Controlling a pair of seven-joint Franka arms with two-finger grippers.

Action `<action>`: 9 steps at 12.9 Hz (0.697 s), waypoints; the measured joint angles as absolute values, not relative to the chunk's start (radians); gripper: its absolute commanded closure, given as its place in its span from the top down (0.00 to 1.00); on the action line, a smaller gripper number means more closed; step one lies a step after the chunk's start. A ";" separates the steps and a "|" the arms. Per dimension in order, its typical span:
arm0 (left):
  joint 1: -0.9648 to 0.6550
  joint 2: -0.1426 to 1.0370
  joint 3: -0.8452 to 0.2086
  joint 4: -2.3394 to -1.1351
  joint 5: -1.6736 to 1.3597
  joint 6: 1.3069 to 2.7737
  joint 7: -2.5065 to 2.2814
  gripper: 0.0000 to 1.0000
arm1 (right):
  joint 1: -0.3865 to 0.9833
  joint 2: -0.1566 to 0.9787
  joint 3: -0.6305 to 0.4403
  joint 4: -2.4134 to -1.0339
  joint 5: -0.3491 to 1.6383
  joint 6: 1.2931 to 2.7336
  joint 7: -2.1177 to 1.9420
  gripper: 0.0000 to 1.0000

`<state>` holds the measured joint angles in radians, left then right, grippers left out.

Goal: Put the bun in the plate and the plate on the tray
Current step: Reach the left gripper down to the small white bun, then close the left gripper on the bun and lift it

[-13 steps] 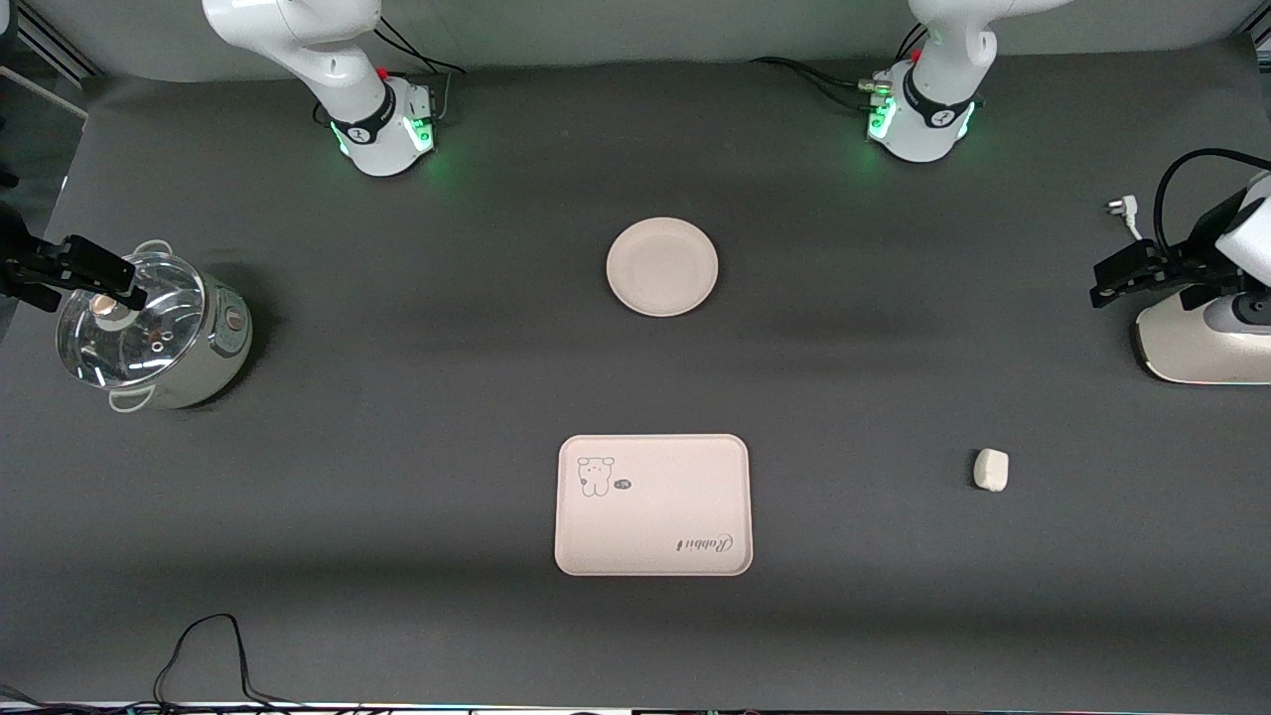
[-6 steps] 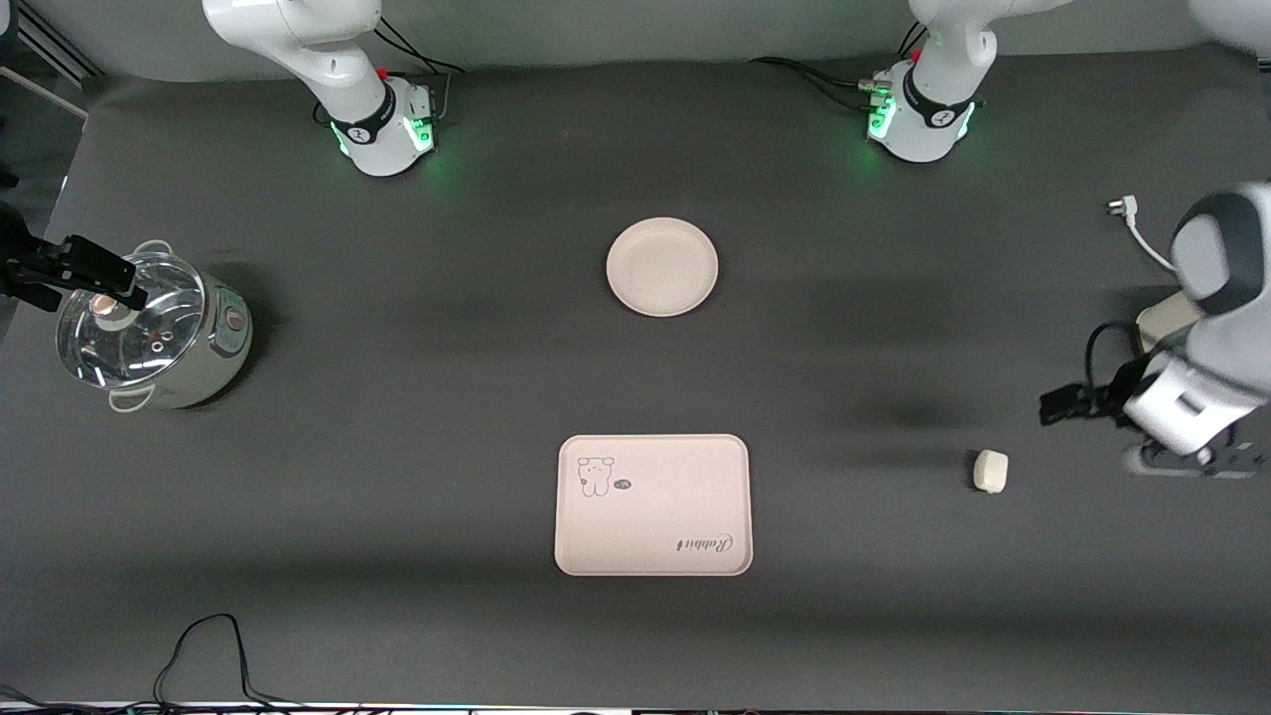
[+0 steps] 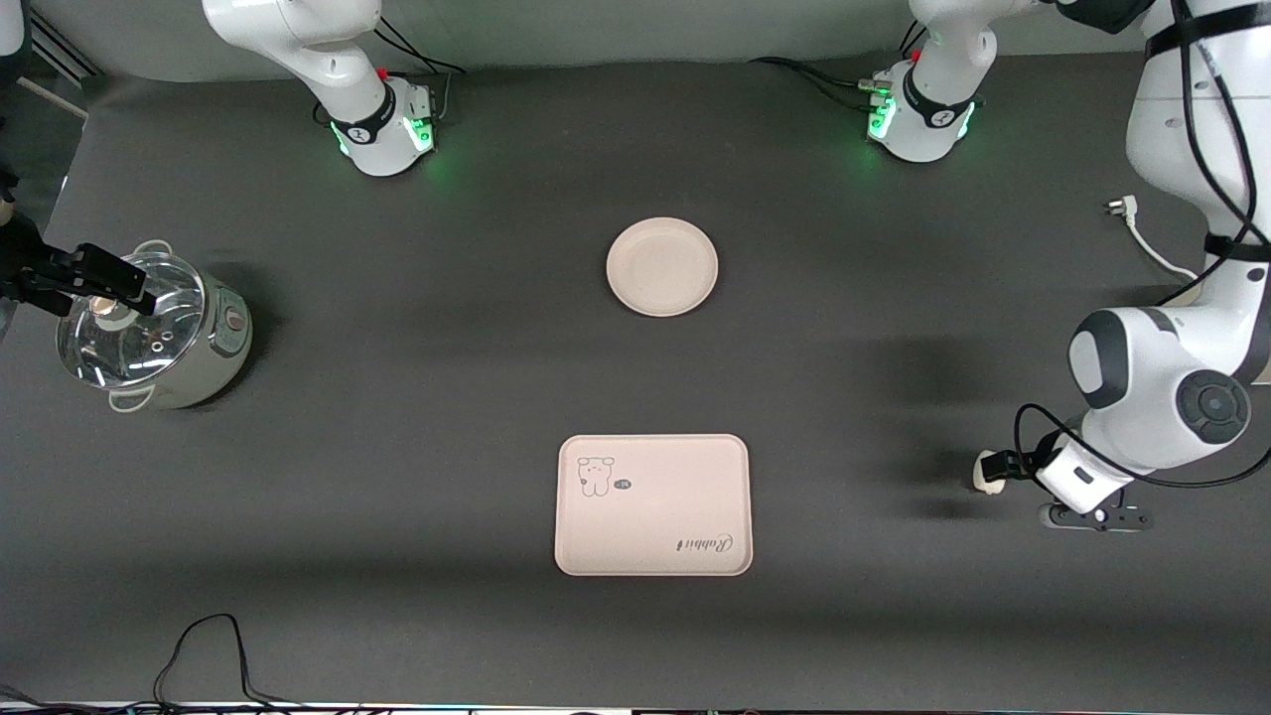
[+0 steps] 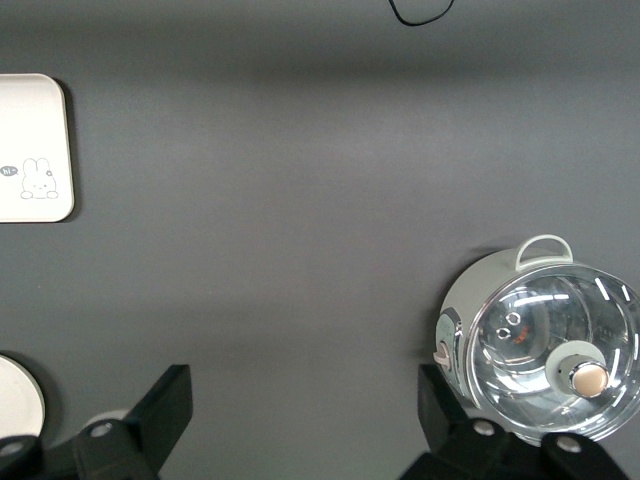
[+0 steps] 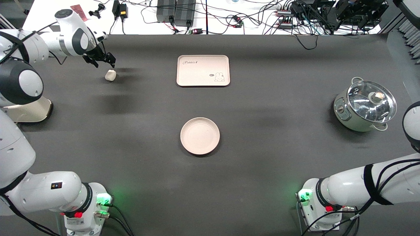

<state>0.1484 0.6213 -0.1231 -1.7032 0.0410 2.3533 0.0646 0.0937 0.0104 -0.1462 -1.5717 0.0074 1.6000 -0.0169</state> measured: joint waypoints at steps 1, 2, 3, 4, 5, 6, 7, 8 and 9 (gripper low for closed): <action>0.149 0.636 -0.123 -1.703 0.041 2.357 0.064 1.00 | 0.093 0.010 -0.147 -1.575 0.007 1.603 -0.017 1.00; 0.149 0.651 -0.123 -1.706 0.041 2.374 0.064 0.97 | 0.092 0.010 -0.148 -1.575 0.007 1.605 -0.017 1.00; 0.149 0.666 -0.123 -1.709 0.041 2.396 0.064 0.78 | 0.091 0.010 -0.151 -1.576 0.008 1.605 -0.017 1.00; 0.149 0.678 -0.123 -1.716 0.041 2.410 0.064 0.35 | 0.090 0.010 -0.153 -1.577 0.012 1.605 -0.017 1.00; 0.149 0.685 -0.124 -1.721 0.041 2.412 0.064 0.04 | 0.089 0.010 -0.156 -1.579 0.016 1.605 -0.017 1.00; 0.148 0.688 -0.126 -1.723 0.041 2.411 0.064 0.00 | 0.089 0.010 -0.160 -1.581 0.019 1.606 -0.017 1.00; 0.147 0.688 -0.127 -1.725 0.041 2.410 0.064 0.00 | 0.089 0.010 -0.161 -1.582 0.020 1.606 -0.017 1.00; 0.146 0.688 -0.129 -1.725 0.041 2.410 0.064 0.00 | 0.089 0.010 -0.162 -1.582 0.020 1.606 -0.017 1.00; 0.145 0.685 -0.131 -1.724 0.041 2.408 0.065 0.00 | 0.089 0.010 -0.162 -1.582 0.020 1.606 -0.017 1.00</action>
